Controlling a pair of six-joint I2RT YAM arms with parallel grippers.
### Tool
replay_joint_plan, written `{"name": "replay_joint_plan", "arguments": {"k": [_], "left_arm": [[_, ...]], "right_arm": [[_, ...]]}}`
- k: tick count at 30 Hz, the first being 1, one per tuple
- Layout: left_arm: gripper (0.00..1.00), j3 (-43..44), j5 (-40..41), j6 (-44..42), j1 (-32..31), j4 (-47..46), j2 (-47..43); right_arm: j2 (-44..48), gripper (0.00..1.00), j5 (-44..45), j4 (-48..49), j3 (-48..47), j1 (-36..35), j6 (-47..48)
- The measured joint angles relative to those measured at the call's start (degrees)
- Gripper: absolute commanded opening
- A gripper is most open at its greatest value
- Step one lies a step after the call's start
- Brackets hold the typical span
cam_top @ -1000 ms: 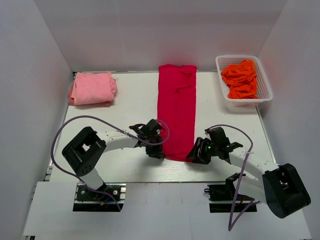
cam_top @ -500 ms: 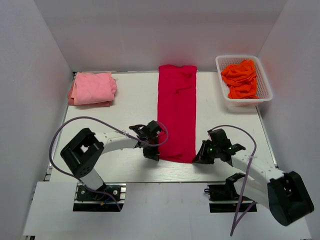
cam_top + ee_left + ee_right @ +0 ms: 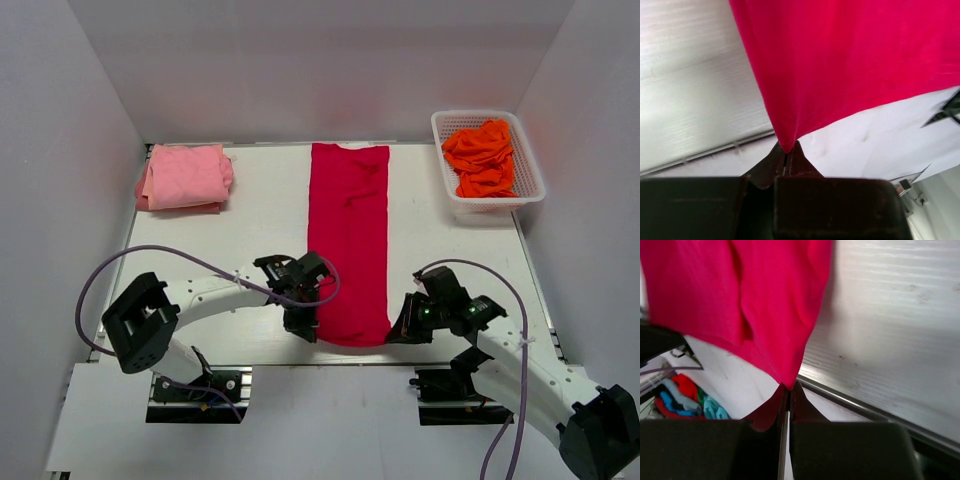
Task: Fold and stack the t-shirts
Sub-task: Grab the bottom of the folded rectangular tshirt with both arms, then fold the folded rectangular tshirt in 1/3 of the way
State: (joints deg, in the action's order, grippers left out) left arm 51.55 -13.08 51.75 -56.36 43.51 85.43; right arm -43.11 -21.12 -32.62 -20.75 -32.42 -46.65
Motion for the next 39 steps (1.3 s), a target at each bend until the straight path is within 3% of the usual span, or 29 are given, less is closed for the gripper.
{"name": "replay_joint_plan", "arguments": {"k": [8,14,22,27,39], "left_arm": [[0.0,11.87,8.57,0.96,0.98,6.56,1.49],[0.0,26.75,18.34,1.25,3.32,12.76,10.49],[0.0,43.41,26.49,-0.57,11.3,15.56,20.68],[0.0,50.45,27.87,-3.41,14.69,15.23,26.97],[0.0,57.68,27.56,-7.37,19.26,12.39,35.15]], "right_arm": [[-11.1,0.0,11.74,-4.61,-14.53,0.17,0.39],[-19.85,0.0,21.03,-3.21,-26.23,1.4,1.51],[-31.36,0.0,29.4,-1.73,-40.7,4.04,7.74],[-36.33,0.0,29.83,0.39,-45.29,5.7,11.45],[-52.0,0.0,26.77,4.44,-55.69,9.88,15.52]]}}
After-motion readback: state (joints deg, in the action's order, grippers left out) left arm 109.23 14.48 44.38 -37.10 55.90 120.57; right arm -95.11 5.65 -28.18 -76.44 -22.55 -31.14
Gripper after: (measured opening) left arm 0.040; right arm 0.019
